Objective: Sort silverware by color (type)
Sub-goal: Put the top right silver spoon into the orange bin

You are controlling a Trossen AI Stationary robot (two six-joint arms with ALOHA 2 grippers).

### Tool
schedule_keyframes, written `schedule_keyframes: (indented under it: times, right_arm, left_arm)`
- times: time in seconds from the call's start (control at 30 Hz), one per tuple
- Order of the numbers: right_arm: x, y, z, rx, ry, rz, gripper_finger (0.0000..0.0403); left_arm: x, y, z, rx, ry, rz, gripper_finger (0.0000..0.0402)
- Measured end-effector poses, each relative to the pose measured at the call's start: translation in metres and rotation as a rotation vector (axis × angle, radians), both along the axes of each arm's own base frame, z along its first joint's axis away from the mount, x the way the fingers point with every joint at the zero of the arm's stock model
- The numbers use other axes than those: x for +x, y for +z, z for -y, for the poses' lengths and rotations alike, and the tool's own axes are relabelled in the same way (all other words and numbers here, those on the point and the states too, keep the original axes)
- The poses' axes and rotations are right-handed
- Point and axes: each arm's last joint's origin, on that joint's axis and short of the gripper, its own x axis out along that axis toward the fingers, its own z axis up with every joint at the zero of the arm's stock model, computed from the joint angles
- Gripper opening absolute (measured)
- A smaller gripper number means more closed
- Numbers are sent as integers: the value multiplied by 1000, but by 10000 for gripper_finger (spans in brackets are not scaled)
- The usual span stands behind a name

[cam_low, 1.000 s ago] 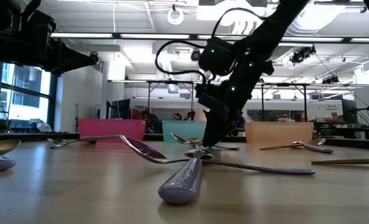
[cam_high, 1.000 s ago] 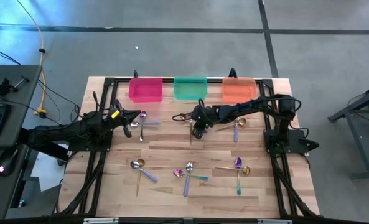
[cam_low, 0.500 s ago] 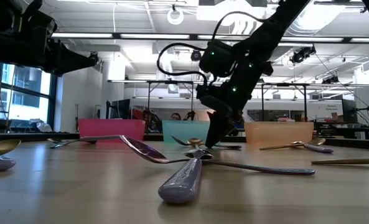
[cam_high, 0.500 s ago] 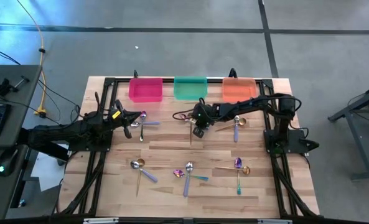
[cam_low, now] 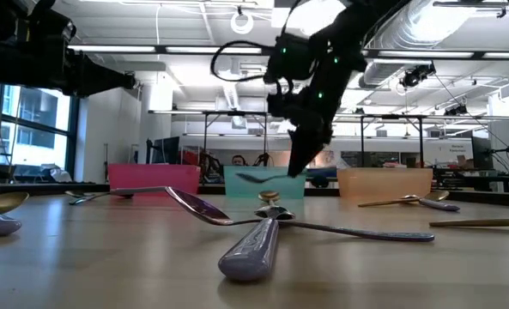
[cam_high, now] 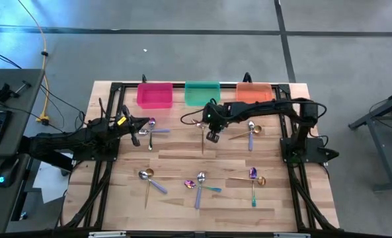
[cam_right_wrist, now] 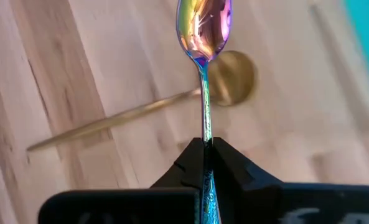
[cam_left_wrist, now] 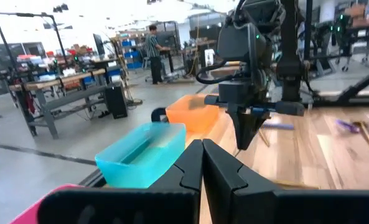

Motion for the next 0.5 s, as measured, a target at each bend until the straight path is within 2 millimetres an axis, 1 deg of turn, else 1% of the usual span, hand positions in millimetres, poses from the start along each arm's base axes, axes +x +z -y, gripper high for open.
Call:
schedule_keyframes:
  times: [0.1, 0.2, 0.3, 0.37, 0.43, 0.5]
  right_arm:
    - [-5, 21, 3, -13, -5, 6, 1]
    - [-23, 39, 7, -82, -51, -97, 1]
    - [-51, 66, 15, -213, -158, -227, 1]
    - [-72, 80, 22, -285, -223, -294, 0]
    - [-91, 91, 32, -331, -255, -310, 0]
    - [-109, 95, 45, -362, -255, -319, 0]
  left_arm:
    - [0, -1, 0, -15, -1, -7, 0]
    - [0, -5, 0, -60, -2, -31, 0]
    - [1, -5, 0, -89, -3, -21, 0]
    - [1, -4, 0, -87, -4, -4, 0]
    - [1, -3, 0, -80, -4, 0, 0]
    - [1, -3, 0, -80, -4, -1, 0]
